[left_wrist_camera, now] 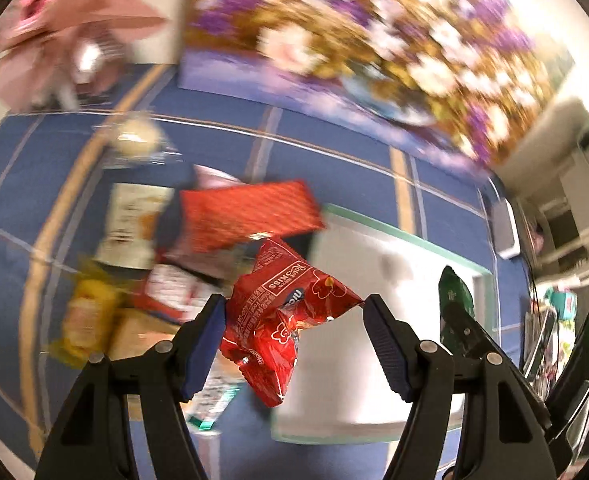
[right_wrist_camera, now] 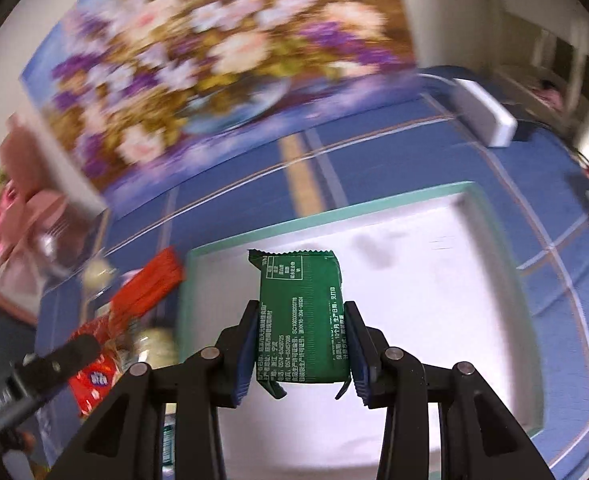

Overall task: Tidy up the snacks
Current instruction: 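Carry red bag with left gripper into tray while right gripper carries green pack there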

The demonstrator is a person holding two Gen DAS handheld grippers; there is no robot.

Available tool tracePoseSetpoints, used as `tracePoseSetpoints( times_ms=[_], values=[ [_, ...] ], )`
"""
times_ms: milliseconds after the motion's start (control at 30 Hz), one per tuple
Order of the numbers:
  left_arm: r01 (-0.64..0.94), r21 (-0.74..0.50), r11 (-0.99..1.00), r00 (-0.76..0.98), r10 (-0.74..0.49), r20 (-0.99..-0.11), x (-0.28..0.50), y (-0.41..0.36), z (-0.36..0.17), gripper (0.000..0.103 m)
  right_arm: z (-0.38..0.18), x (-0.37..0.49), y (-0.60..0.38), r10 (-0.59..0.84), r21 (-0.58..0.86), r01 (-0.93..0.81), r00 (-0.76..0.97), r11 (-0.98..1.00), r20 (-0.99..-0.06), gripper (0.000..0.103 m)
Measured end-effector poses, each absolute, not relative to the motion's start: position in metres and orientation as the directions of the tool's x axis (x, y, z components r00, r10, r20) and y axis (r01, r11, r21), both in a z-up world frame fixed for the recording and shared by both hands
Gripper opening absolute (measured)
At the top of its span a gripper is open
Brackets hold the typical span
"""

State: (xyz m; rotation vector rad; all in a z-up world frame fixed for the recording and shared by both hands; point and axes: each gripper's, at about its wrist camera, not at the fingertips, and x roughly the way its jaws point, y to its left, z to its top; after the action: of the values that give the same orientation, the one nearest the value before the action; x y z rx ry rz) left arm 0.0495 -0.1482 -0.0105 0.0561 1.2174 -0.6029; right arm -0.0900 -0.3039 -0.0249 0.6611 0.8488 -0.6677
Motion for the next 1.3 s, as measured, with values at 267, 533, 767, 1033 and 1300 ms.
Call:
tracePoseSetpoints(
  times_ms=[267, 533, 767, 1033, 1300],
  values=[
    [0.531, -0.284, 0.798, 0.149, -0.418, -0.896, 0.03, -0.221, -0.045, 0.072, -0.042, -0.127, -0.358, -0.305, 0.245, 0.847, 0.418, 0.472, -0.856, 0.042],
    [0.555, -0.306, 0.774, 0.11, -0.433, -0.895, 0.025, -0.246, -0.059, 0.073, -0.048, -0.14, -0.378, -0.325, 0.237, 0.873, 0.392, 0.426, -0.86, 0.042],
    [0.545, -0.316, 0.777, 0.107, -0.438, -0.893, 0.032, -0.239, -0.05, 0.079, -0.04, -0.136, -0.375, -0.335, 0.236, 0.864, 0.405, 0.446, -0.851, 0.042],
    [0.505, -0.251, 0.826, 0.192, -0.391, -0.9, 0.045, -0.213, -0.031, 0.086, -0.04, -0.126, -0.361, -0.323, 0.183, 0.854, 0.371, 0.486, -0.871, 0.051],
    [0.419, -0.084, 0.904, 0.353, -0.248, -0.902, 0.062, -0.166, -0.022, 0.096, -0.044, -0.114, -0.331, -0.291, 0.165, 0.83, 0.362, 0.533, -0.886, 0.071]
  ],
)
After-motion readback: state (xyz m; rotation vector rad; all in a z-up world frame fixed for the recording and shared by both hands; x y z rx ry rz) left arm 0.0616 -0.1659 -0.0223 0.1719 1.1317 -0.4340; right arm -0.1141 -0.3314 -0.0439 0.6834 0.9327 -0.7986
